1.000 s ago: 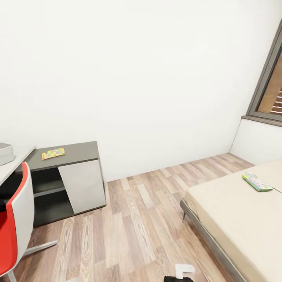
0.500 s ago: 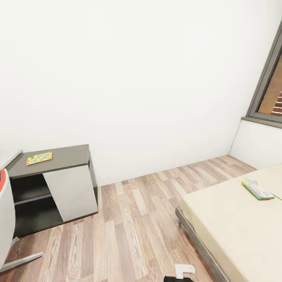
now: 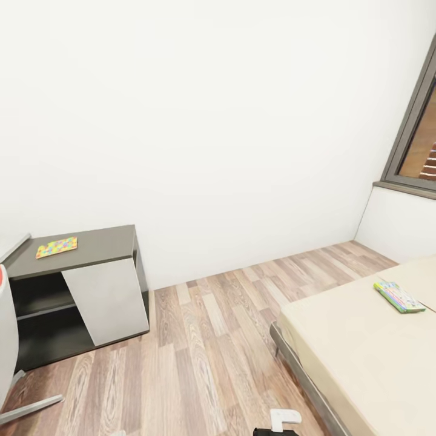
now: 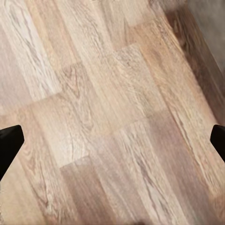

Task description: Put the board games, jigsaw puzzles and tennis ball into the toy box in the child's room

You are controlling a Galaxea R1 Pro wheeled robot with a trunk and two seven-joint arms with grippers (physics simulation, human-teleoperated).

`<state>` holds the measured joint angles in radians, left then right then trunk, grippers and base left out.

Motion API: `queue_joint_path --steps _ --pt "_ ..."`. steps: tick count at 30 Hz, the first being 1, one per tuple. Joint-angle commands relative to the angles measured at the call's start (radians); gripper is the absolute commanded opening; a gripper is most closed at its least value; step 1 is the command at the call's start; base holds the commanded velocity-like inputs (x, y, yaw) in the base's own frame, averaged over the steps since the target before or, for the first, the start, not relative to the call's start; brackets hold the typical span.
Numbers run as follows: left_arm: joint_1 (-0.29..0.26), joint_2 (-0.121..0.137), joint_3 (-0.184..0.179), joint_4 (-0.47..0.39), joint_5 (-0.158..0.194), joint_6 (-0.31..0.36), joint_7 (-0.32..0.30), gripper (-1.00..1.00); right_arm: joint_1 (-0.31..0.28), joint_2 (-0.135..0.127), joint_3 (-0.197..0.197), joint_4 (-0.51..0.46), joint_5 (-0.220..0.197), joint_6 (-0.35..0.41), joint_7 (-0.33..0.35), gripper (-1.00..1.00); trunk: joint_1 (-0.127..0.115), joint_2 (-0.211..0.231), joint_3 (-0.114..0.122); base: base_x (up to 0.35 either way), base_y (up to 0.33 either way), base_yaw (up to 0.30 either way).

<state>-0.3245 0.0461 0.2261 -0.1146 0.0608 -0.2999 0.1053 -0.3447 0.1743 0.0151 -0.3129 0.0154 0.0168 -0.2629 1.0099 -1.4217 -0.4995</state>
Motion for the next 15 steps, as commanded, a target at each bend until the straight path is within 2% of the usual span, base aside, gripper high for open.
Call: queue_joint_path --steps 1,15 --pt "-0.001 0.000 -0.001 0.001 0.006 -0.003 0.001 1.00 0.000 0.000 0.002 0.000 0.001 0.002 -0.004 1.00 -0.004 0.007 0.002 0.002 -0.001 0.000" --pt "-0.001 0.000 -0.001 0.001 0.007 0.003 0.008 1.00 0.000 0.000 0.014 0.000 0.002 -0.011 -0.001 1.00 -0.058 0.105 0.046 0.000 0.000 0.000"
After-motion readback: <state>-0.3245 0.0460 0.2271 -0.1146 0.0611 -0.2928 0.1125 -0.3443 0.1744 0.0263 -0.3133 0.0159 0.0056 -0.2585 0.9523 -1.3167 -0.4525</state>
